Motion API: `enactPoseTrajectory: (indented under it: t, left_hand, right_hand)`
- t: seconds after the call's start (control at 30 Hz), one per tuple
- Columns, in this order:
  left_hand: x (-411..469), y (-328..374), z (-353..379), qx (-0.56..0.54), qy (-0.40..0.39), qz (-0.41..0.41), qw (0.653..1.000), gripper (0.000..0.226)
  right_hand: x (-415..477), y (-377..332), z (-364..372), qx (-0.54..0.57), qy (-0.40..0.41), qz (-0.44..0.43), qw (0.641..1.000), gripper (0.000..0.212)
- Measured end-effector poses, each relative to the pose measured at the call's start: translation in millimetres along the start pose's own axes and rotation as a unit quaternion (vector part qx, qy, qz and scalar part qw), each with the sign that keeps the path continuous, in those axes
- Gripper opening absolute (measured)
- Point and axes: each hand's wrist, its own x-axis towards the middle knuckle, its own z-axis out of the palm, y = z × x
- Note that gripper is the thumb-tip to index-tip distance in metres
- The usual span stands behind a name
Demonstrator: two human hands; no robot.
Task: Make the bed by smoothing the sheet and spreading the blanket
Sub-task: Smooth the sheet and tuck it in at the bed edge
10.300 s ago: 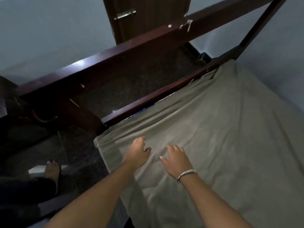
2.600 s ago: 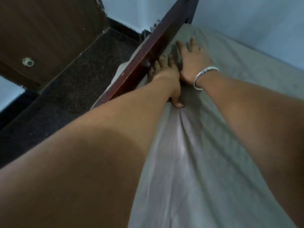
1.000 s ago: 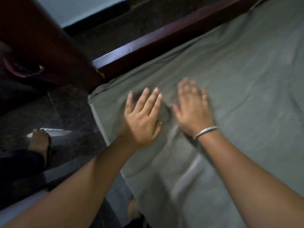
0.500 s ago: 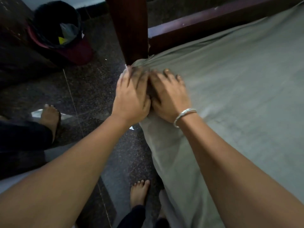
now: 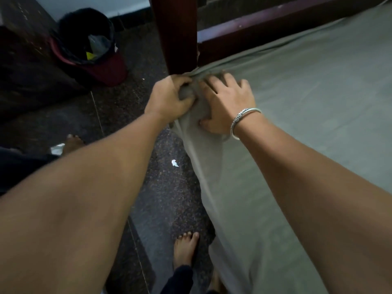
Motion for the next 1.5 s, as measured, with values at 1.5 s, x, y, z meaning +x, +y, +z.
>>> enactPoseTrajectory:
  t: [1.5]
  left_hand:
    - [-74.7,67.5,82.9,0.375,-0.111,0.267,0.881,0.076]
  right_hand:
    - [-172.7,-10.7,60.4,0.149,0.024,0.224,0.963,0.092]
